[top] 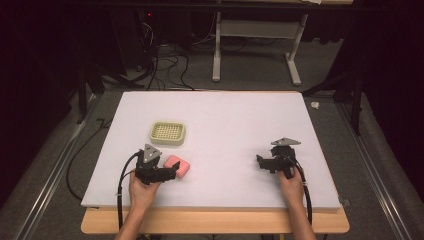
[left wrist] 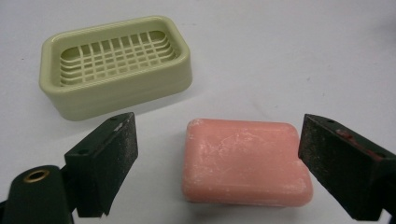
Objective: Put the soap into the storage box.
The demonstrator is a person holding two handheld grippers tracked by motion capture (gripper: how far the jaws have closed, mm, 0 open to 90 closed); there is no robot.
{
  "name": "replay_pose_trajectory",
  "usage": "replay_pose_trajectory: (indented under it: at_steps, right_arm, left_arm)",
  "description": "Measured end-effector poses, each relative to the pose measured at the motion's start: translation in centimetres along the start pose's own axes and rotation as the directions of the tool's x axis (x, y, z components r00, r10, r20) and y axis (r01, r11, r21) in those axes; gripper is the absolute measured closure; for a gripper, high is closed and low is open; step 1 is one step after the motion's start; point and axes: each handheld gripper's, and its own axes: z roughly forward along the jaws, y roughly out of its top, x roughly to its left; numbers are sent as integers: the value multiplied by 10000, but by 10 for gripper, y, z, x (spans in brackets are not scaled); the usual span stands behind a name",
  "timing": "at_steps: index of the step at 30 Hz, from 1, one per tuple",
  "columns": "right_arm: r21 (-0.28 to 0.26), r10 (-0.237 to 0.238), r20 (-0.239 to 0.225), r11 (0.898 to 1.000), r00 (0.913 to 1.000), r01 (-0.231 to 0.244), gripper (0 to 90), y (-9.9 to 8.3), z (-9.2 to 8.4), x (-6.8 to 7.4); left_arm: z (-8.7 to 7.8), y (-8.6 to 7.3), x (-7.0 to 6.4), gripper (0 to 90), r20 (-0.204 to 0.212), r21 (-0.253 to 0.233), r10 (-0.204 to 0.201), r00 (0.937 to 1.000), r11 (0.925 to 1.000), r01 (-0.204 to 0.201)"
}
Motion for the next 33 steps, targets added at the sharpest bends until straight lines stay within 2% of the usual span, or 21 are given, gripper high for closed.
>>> replay_pose_trajectory:
  at_steps: [11, 22, 26, 33]
  right_arm:
    - [-3, 0, 1, 10000, 10000, 0, 148, 0, 0, 0]
    - [-1, -2, 2, 10000, 10000, 2, 148, 0, 0, 0]
    - [-2, -4, 2, 10000, 10000, 4, 148, 0, 0, 0]
    - [-1, 1, 2, 10000, 10000, -1, 148, 0, 0, 0]
  left_arm:
    - [8, 0, -7, 72, 265, 299, -7, 9996, 9996, -1]
    - [18, -2, -12, 36, 188, 672, 206, 9996, 9975, -218]
    - [22, -2, -13, 14, 271, 904, 146, 9995, 9958, -170]
    - [27, -3, -14, 5, 258, 1041, 151, 9996, 9944, -177]
